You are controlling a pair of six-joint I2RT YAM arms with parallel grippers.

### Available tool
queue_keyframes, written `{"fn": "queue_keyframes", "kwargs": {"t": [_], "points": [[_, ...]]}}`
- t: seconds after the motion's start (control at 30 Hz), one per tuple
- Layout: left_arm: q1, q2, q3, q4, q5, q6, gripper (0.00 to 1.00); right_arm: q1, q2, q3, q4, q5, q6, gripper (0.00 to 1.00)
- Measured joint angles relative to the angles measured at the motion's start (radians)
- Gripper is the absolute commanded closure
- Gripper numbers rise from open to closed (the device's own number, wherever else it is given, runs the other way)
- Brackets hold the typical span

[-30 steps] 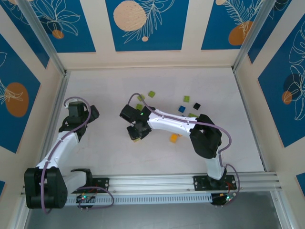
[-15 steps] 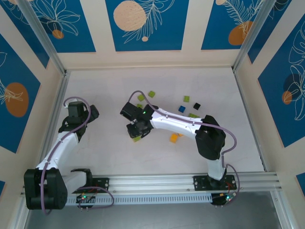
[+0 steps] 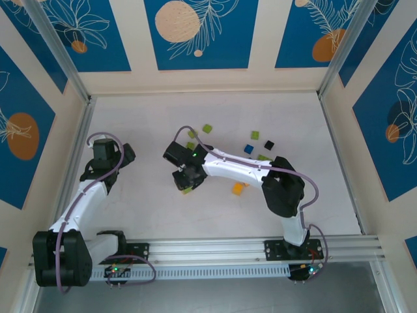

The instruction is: Assemble a carrot with lego

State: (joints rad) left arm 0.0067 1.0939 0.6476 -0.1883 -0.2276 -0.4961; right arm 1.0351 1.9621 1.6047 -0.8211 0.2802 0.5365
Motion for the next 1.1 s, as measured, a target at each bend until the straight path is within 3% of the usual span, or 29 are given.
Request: {"fn": "queue_keyframes", "kwargs": {"t": [1.1], "points": [[0.0, -0.005, 0.0, 0.0, 0.0, 0.0, 0.01, -0.002, 0.023, -0.002, 0.027, -0.018, -0.097, 0.66]]}}
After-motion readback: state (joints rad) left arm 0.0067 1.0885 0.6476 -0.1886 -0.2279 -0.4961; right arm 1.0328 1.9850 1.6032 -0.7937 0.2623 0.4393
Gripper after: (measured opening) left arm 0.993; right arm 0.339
